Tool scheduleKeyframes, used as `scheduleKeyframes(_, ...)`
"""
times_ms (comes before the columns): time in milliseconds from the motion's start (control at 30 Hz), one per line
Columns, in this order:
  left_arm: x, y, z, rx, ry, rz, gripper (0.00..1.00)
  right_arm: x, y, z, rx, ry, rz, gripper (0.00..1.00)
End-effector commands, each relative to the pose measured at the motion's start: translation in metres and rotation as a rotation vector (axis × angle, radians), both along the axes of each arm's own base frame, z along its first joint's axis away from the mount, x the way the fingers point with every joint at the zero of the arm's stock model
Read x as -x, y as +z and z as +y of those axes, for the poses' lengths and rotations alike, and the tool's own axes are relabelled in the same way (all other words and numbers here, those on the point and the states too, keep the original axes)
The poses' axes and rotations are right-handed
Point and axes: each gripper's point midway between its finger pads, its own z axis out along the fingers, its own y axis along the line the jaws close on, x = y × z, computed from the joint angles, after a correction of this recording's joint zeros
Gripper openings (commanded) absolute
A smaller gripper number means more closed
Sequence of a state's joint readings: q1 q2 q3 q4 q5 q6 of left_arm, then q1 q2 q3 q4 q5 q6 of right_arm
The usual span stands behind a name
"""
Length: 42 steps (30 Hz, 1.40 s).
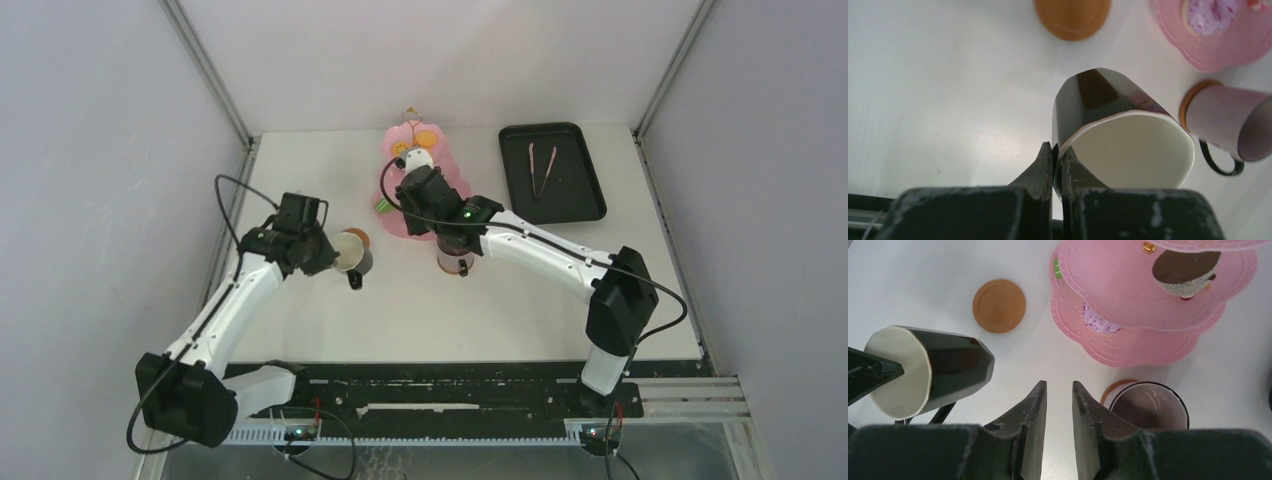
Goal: Serve the afternoon tea
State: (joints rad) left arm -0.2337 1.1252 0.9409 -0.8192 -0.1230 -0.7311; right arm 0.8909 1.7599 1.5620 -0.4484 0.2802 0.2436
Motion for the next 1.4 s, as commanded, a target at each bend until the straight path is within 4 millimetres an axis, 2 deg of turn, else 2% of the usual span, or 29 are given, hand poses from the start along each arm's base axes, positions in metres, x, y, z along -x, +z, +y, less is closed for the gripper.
scheduleKeyframes(0,-0.018,0.039,-0.036,-0.005,-0.196,-0.062,0.00,-0.001,0.028,-0.020,-0.043,-0.058,-0.036,0.33)
scheduleKeyframes(167,-0.014,0.037,-0.066,-0.020,-0.313,-0.016,0.00,-0.001,0.030,-0.045,-0.038,-0.124,-0.035,0.33)
scheduleKeyframes(400,-0.003,0.034,-0.102,-0.037,-0.451,0.036,0.00,-0.002,0.045,-0.082,-0.066,-0.202,-0.061,0.33)
scheduleKeyframes(800,-0.006,0.021,-0.145,-0.003,-0.486,0.062,0.00,-0.010,0.060,-0.127,-0.149,-0.326,-0.088,0.38)
scheduleKeyframes(900,-0.007,0.016,-0.150,0.005,-0.414,0.073,0.00,-0.009,0.062,-0.131,-0.165,-0.322,-0.073,0.42)
scheduleKeyframes(1133,-0.017,0.004,-0.159,0.080,-0.200,0.038,0.00,0.001,0.065,-0.136,-0.145,-0.300,-0.053,0.43)
scheduleKeyframes(1367,-0.014,-0.005,-0.172,0.104,-0.071,0.030,0.00,0.011,0.064,-0.140,-0.135,-0.280,-0.027,0.43)
